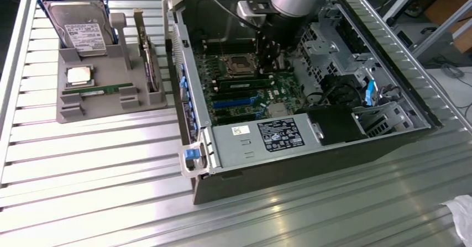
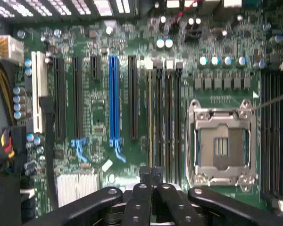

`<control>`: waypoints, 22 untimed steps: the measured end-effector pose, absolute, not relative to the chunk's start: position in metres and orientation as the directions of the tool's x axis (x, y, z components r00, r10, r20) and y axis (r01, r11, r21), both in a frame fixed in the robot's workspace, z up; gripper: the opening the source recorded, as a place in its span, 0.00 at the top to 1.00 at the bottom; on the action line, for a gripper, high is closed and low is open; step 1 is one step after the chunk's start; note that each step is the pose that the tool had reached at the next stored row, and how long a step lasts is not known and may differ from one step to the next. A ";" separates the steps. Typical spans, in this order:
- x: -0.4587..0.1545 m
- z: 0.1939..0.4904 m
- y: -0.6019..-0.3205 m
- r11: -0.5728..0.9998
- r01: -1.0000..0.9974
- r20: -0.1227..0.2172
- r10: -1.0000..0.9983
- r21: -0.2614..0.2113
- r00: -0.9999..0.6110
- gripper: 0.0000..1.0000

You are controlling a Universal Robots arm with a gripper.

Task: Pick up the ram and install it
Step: 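Press down the ram until it locks into place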

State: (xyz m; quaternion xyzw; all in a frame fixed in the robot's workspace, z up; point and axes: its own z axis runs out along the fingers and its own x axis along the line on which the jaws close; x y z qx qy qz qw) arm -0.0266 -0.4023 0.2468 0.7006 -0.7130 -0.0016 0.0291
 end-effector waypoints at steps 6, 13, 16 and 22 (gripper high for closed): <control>-0.068 0.246 -0.402 0.018 -0.999 0.039 -0.999 0.040 -0.017 0.89; -0.089 0.238 -0.402 0.018 -0.999 0.039 -0.999 0.040 -0.017 0.89; -0.089 0.234 -0.402 0.018 -0.999 0.039 -0.999 0.040 -0.017 0.89; -0.089 0.228 -0.402 0.018 -0.999 0.039 -0.999 0.040 -0.017 0.89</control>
